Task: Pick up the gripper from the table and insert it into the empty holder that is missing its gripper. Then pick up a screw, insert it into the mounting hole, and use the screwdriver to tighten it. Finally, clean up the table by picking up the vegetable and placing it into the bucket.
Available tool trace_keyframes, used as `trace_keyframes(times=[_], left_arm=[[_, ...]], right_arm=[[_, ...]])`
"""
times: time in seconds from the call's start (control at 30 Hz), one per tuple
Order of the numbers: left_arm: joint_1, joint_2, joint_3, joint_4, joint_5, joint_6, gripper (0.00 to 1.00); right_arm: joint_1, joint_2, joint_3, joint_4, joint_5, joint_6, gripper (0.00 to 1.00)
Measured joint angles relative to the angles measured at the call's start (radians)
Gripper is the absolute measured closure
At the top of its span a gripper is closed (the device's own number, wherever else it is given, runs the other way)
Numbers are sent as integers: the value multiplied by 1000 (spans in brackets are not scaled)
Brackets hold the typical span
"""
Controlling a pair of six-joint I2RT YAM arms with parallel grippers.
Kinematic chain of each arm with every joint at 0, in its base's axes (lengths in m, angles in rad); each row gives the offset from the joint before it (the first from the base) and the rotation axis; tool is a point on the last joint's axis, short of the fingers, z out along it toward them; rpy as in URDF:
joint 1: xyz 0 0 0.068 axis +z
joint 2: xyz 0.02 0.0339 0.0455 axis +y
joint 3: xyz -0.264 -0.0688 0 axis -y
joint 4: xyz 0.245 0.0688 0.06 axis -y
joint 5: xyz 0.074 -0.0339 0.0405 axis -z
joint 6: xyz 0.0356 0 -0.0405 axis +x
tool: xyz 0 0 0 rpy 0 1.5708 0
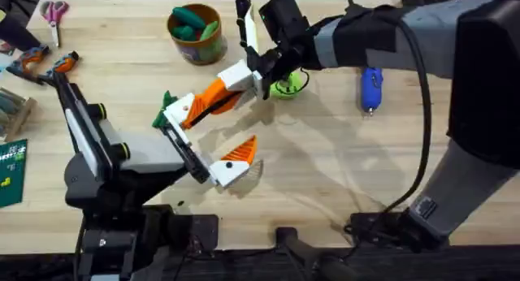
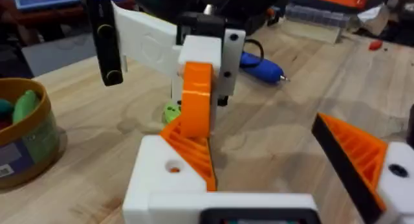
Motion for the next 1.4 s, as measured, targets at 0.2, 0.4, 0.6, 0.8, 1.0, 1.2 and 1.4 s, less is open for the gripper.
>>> trace_keyframes(times=[0.2,0.4,0.6,0.8,1.0,1.2,1.4], left_arm=[[0,0,0,0,8,-7,14],[0,0,0,0,7,-14,14],[0,0,0,0,-1,-23,13],[1,0,0,0,-5,-35,14],[1,2,0,0,-5,-42,14],[1,2,0,-1,-4,-43,14],[1,2,0,-1,0,-48,14]], right_arm=[[-4,0,0,2,6,66,992],[-2,0,0,4,10,98,992],[3,0,0,11,21,129,992],[5,-1,0,18,40,160,992],[4,-1,0,18,46,181,992],[3,-1,0,10,46,184,992],[0,-2,0,-7,46,187,992]])
